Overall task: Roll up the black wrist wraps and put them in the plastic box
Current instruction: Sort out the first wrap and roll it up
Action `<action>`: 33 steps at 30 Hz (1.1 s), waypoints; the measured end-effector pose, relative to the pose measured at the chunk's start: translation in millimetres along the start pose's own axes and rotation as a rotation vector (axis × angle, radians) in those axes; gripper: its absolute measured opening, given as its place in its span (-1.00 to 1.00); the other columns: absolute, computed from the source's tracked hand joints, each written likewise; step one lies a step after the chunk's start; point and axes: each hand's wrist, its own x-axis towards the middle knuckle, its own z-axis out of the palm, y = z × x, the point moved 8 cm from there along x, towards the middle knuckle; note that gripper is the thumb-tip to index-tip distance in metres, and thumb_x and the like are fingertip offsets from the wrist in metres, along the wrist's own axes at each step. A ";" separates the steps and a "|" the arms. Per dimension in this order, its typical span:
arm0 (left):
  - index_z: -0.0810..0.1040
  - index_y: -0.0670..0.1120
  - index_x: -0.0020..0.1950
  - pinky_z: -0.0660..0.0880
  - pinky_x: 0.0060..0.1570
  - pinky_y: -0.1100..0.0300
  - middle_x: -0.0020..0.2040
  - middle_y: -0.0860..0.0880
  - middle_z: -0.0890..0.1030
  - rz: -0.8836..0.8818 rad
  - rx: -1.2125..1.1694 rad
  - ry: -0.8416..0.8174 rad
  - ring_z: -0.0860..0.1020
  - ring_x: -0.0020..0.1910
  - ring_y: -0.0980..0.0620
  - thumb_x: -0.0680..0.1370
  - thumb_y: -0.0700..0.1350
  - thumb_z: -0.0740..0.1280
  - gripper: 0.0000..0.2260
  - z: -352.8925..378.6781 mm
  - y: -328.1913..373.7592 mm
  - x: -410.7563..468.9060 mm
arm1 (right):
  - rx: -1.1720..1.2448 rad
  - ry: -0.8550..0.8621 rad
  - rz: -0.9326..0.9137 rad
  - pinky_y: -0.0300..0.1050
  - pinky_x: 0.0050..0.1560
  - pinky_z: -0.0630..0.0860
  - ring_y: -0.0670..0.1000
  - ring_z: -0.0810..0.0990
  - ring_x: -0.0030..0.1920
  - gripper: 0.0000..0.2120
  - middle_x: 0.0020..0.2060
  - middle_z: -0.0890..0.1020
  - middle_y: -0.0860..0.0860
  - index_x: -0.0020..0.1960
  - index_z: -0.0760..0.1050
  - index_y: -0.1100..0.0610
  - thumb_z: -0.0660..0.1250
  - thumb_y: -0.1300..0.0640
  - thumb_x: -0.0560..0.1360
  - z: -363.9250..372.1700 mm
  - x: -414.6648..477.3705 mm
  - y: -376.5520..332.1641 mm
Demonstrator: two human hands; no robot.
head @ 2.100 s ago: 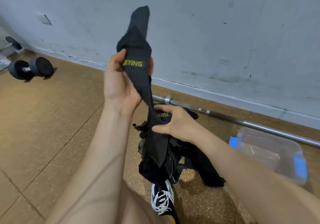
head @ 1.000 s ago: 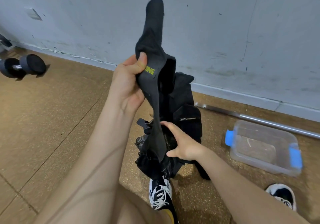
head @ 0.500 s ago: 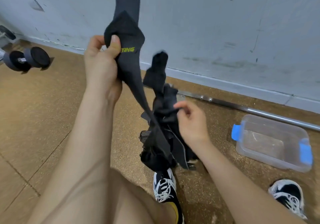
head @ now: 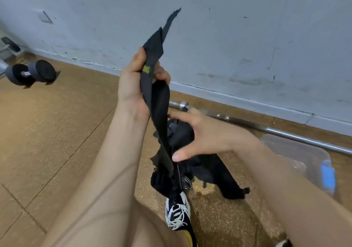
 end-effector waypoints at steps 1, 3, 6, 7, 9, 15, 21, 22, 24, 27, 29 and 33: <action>0.39 -0.10 -0.17 0.36 -0.49 0.31 -0.46 0.03 0.30 0.008 -0.069 -0.016 0.29 -0.58 0.12 0.68 -0.09 0.17 -0.76 4.7 0.8 -0.7 | -0.076 -0.030 0.052 0.05 0.32 0.42 0.08 0.38 0.33 -0.01 0.33 0.28 -0.03 0.53 0.10 -0.24 0.55 -0.29 0.25 18.8 4.8 0.6; 0.41 -0.15 -0.19 0.39 -0.51 0.29 -0.47 0.01 0.33 0.027 -0.188 -0.038 0.31 -0.62 0.10 0.70 -0.09 0.15 -0.72 12.8 3.0 -2.7 | -0.083 0.102 0.076 0.08 0.23 0.43 0.14 0.44 0.19 -0.18 0.14 0.36 -0.01 0.48 0.26 -0.13 0.45 -0.35 0.32 41.3 18.2 2.9; 0.46 -0.18 -0.16 0.43 -0.47 0.26 -0.47 -0.03 0.41 0.090 -0.234 0.006 0.37 -0.60 0.07 0.69 -0.10 0.18 -0.73 12.9 9.1 -2.4 | 0.011 0.448 0.098 -0.03 -0.11 0.43 0.07 0.52 -0.18 -0.84 -0.22 0.49 -0.07 0.02 0.54 -0.01 0.26 -0.07 0.60 40.3 30.8 21.6; 0.47 -0.17 -0.13 0.44 -0.45 0.24 -0.46 -0.04 0.46 0.116 -0.190 0.040 0.41 -0.57 0.06 0.68 -0.09 0.20 -0.76 8.2 13.2 -0.2 | 0.120 0.458 0.152 -0.01 -0.16 0.48 0.09 0.57 -0.23 -0.82 -0.26 0.57 -0.04 -0.04 0.58 0.02 0.24 -0.02 0.62 38.0 32.6 31.5; 0.48 -0.15 -0.05 0.46 -0.42 0.21 -0.40 -0.04 0.54 0.181 -0.026 0.122 0.46 -0.51 0.04 0.68 -0.09 0.21 -0.81 -5.2 24.7 4.7 | 0.388 0.386 0.237 0.02 -0.08 0.60 0.15 0.68 -0.19 -0.74 -0.21 0.71 0.08 -0.07 0.65 0.09 0.28 -0.03 0.61 30.7 31.5 45.6; 0.41 -0.11 -0.01 0.46 -0.27 0.13 -0.11 -0.10 0.51 0.583 0.446 0.506 0.48 -0.26 -0.04 0.66 -0.17 0.21 -0.94 -69.4 95.9 -4.5 | 0.426 0.330 0.200 -0.18 0.03 0.56 -0.13 0.69 -0.12 -0.93 -0.20 0.74 -0.10 -0.13 0.72 0.02 0.50 0.03 0.46 -32.6 -4.1 80.8; 0.37 0.00 0.01 0.42 -0.17 0.21 -0.16 0.04 0.47 0.508 1.219 0.450 0.47 -0.25 0.15 0.63 -0.12 0.21 -0.97 -61.2 73.8 -10.6 | 0.084 0.422 0.305 -0.16 0.18 0.43 -0.04 0.60 0.16 -0.82 0.07 0.69 -0.10 0.14 0.65 -0.02 0.40 0.06 0.55 1.5 -27.9 141.9; 0.38 0.01 0.08 0.40 -0.20 0.18 -0.18 0.02 0.48 0.434 1.411 0.381 0.47 -0.26 0.12 0.63 -0.13 0.20 -0.94 -57.3 52.8 -8.2 | -0.023 0.503 0.240 -0.13 0.16 0.47 -0.01 0.61 0.15 -0.79 0.09 0.69 -0.08 0.19 0.64 -0.02 0.36 0.06 0.57 4.4 -28.9 135.3; 0.37 0.06 0.27 0.42 -0.18 0.08 -0.18 -0.08 0.54 0.329 1.685 0.215 0.50 -0.23 -0.01 0.64 -0.20 0.17 -0.75 -58.0 12.1 -9.8 | -0.270 0.652 0.007 -0.03 -0.06 0.58 0.09 0.67 -0.07 -0.78 -0.07 0.73 0.00 0.15 0.65 0.04 0.27 0.08 0.61 14.9 -34.2 109.7; 0.49 0.15 0.30 0.48 0.02 0.03 0.12 -0.05 0.65 0.250 1.945 0.104 0.58 0.08 -0.14 0.63 -0.27 0.15 -0.61 -81.7 -23.1 -16.9 | -0.677 0.617 -0.167 -0.18 -0.48 0.18 0.10 0.47 -0.51 -0.84 -0.44 0.54 -0.01 -0.02 0.64 0.05 0.45 0.22 0.42 52.0 -43.0 93.1; 0.63 0.11 0.11 0.44 -0.03 0.13 0.15 -0.02 0.65 0.106 2.053 0.146 0.57 0.11 -0.13 0.62 -0.32 0.12 -0.60 -108.1 -32.3 -17.1 | -0.723 0.466 0.009 -0.16 -0.37 0.13 0.07 0.52 -0.45 -0.74 -0.35 0.60 -0.05 0.08 0.62 0.00 0.49 0.20 0.41 71.2 -41.3 125.1; 0.63 0.07 0.03 0.44 -0.08 0.34 0.15 -0.02 0.62 -0.074 1.588 0.272 0.56 0.08 0.01 0.66 -0.31 0.12 -0.63 -144.2 -48.6 -9.5 | -0.463 0.130 0.388 0.00 -0.01 0.36 0.11 0.60 0.04 -0.57 0.06 0.63 -0.08 0.35 0.36 -0.06 0.22 0.27 0.55 112.9 -40.5 218.5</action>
